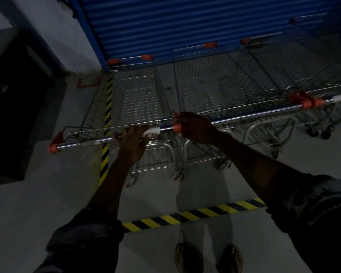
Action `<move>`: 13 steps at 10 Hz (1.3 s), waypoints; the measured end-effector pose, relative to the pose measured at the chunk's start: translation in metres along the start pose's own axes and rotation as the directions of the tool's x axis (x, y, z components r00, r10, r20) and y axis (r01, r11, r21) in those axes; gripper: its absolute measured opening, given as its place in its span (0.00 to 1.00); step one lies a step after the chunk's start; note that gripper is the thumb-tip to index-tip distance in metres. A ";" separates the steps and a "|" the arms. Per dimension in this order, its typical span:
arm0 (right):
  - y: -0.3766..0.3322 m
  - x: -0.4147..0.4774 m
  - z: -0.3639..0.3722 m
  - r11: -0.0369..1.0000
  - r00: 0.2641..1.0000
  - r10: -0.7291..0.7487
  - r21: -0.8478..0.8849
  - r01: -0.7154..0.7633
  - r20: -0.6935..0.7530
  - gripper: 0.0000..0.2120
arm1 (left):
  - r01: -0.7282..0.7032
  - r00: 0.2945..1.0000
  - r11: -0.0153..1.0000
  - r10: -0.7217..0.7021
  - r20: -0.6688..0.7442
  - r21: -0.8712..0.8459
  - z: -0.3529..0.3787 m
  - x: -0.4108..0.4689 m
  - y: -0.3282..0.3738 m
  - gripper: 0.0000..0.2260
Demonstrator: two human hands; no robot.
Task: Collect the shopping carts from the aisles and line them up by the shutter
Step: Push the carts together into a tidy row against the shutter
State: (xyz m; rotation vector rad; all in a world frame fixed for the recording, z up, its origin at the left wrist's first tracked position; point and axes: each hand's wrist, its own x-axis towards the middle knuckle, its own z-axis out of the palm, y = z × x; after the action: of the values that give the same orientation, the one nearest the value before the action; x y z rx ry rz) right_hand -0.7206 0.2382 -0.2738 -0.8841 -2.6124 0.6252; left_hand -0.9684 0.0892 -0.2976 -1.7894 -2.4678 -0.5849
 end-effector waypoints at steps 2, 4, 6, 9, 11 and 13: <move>0.019 0.005 0.011 0.998 0.998 -0.032 -0.049 0.034 0.052 0.30 | -0.026 1.000 0.999 0.026 -0.005 -0.022 0.000 0.000 0.000 0.24; -0.005 -0.004 -0.018 0.994 0.996 -0.038 -0.098 0.047 0.084 0.37 | -0.081 0.994 0.996 0.079 0.075 0.025 -0.008 0.003 -0.007 0.27; 0.007 -0.029 -0.041 0.988 0.997 0.010 -0.154 -0.022 -0.079 0.33 | -0.173 0.983 0.985 0.174 0.054 -0.024 -0.004 0.005 0.013 0.29; 0.040 -0.077 -0.074 0.935 0.989 0.115 -0.326 -0.138 -0.088 0.26 | -0.303 0.953 0.939 0.297 0.061 0.166 0.004 0.012 0.107 0.33; 0.058 -0.080 -0.085 0.959 0.991 0.136 -0.255 -0.127 0.018 0.19 | -0.347 0.937 0.934 0.339 0.088 0.088 0.038 0.026 0.122 0.23; 0.067 -0.069 -0.085 0.939 0.962 0.265 -0.244 -0.241 0.069 0.14 | -0.279 0.957 0.960 0.275 -0.094 -0.030 0.024 0.022 0.147 0.20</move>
State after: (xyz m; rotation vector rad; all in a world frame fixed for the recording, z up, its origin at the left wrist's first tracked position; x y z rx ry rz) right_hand -0.5996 0.2678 -0.2448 -1.3100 -2.7251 0.4375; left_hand -0.8356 0.1563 -0.2736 -2.0290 -2.1104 -0.6821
